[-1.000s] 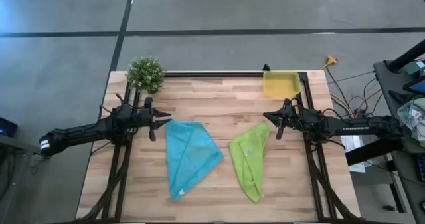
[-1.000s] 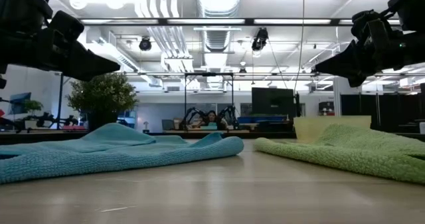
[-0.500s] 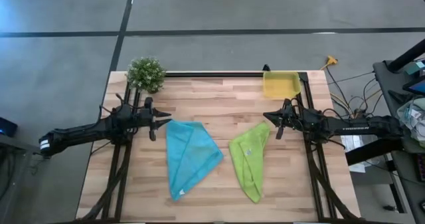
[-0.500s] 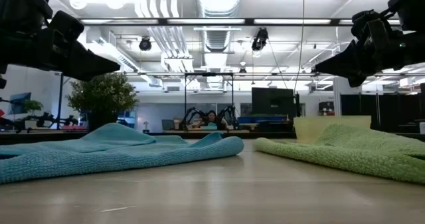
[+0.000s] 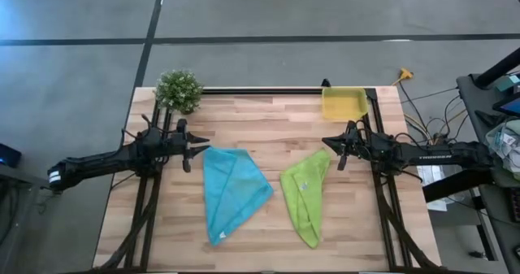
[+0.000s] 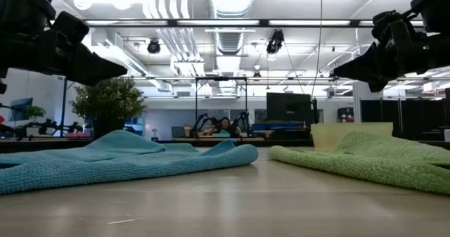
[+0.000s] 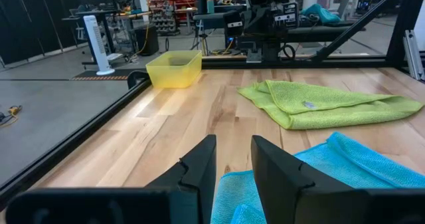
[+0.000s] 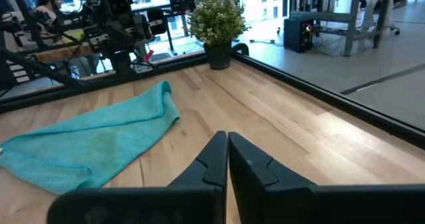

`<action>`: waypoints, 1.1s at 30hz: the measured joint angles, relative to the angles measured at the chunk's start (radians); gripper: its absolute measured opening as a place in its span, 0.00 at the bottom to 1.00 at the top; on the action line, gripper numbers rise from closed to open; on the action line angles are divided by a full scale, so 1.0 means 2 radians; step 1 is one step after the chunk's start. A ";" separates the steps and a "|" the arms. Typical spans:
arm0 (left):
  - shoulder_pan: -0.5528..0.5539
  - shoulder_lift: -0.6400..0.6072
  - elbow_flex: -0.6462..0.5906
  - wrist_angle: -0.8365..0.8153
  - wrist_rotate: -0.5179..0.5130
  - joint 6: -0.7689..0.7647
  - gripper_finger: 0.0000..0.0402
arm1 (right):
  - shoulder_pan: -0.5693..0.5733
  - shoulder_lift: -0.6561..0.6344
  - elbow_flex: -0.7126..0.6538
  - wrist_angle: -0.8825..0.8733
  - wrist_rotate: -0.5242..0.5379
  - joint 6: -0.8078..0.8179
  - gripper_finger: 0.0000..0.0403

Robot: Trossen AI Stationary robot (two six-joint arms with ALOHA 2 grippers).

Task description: Roll microfiber towels into tight, uniform cylinder then place into a basket

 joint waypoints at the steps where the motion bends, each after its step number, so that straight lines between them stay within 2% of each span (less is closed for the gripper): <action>1: 0.000 0.000 0.000 0.000 0.000 0.000 0.20 | 0.000 0.000 0.000 0.000 0.000 0.000 0.02; 18: 0.000 0.000 0.000 0.000 0.000 0.000 0.20 | 0.000 0.000 0.000 0.000 0.000 0.000 0.02; 26: 0.000 0.000 0.000 0.000 0.000 0.000 0.20 | 0.000 0.000 0.000 0.000 0.004 -0.083 0.02; 33: 0.000 0.000 0.000 0.000 0.000 0.000 0.20 | 0.000 0.000 0.000 0.004 0.004 -0.067 0.02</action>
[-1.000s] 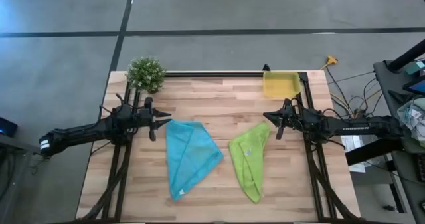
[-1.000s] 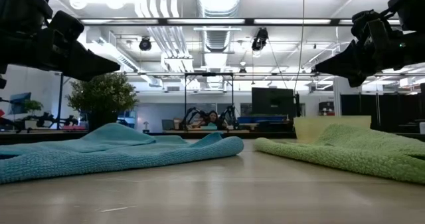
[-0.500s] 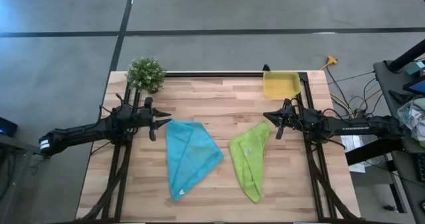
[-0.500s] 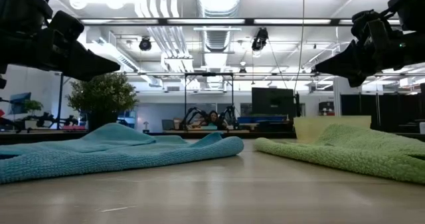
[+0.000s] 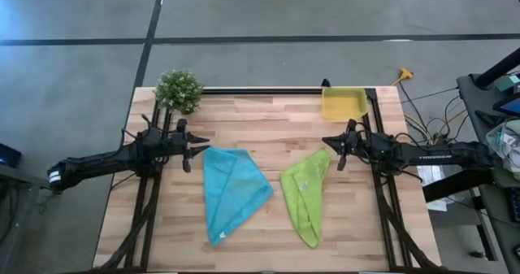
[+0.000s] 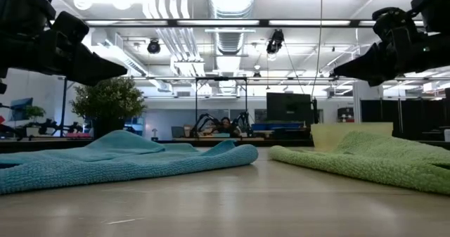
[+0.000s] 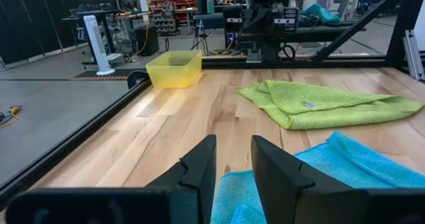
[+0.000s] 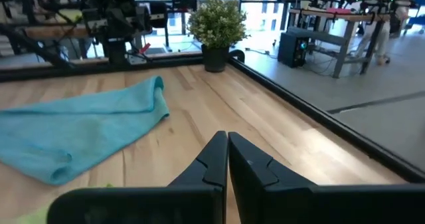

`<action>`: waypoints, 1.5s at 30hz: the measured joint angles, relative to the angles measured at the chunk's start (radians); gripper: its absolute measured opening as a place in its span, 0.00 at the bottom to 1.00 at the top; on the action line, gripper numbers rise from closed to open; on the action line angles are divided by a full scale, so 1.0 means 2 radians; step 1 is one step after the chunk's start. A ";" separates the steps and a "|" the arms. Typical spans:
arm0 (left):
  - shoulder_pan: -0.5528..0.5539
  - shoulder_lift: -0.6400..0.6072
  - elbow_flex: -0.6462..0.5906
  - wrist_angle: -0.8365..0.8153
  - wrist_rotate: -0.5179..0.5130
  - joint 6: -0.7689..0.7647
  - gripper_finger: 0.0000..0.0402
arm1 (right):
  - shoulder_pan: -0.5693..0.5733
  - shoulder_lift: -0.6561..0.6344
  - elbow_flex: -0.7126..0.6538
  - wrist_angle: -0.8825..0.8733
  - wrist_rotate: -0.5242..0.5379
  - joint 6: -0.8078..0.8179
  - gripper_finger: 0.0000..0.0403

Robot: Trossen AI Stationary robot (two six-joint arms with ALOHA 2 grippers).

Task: Roll microfiber towels into tight, uniform cylinder then place into a basket
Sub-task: Fold the blue microfiber towel

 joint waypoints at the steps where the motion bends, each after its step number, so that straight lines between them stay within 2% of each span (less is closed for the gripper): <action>1: 0.000 0.000 0.000 0.000 0.000 0.000 0.20 | 0.000 0.000 0.000 0.001 0.000 0.013 0.02; 7: 0.000 0.000 0.000 0.000 0.000 0.000 0.20 | 0.000 0.000 0.000 0.052 0.000 0.073 0.02; 11: 0.000 0.000 0.000 0.009 0.000 0.000 0.20 | 0.000 0.000 0.000 0.083 0.000 0.070 0.02; 14: -0.001 0.000 0.000 0.045 0.001 -0.022 0.20 | 0.000 0.001 0.000 0.078 0.000 0.084 0.02; 18: -0.001 0.004 0.000 0.148 0.009 -0.040 0.20 | 0.000 0.001 0.000 0.072 0.000 0.100 0.02; 21: -0.001 0.022 0.000 0.251 0.047 -0.051 0.20 | 0.000 0.001 0.000 0.066 0.000 0.101 0.02; 25: -0.001 0.067 0.000 0.370 0.075 -0.120 0.20 | 0.000 0.001 0.000 0.066 0.000 0.102 0.02; 31: -0.001 0.160 0.001 0.444 0.060 -0.177 0.20 | 0.000 0.002 0.000 0.083 0.000 0.107 0.02; 35: -0.002 0.247 0.024 0.446 0.021 -0.185 0.20 | 0.000 0.018 0.000 0.118 -0.005 0.107 0.02; 37: -0.002 0.300 0.045 0.448 0.000 -0.185 0.20 | 0.000 0.033 0.000 0.123 -0.012 0.106 0.02; 40: -0.006 0.382 0.083 0.454 -0.001 -0.185 0.20 | 0.000 0.063 0.000 0.148 -0.014 0.103 0.02; 42: -0.024 0.442 0.110 0.472 -0.001 -0.187 0.20 | 0.000 0.085 0.000 0.170 -0.023 0.098 0.02; 45: -0.065 0.544 0.149 0.495 0.001 -0.164 0.20 | 0.000 0.120 0.000 0.205 -0.067 0.075 0.02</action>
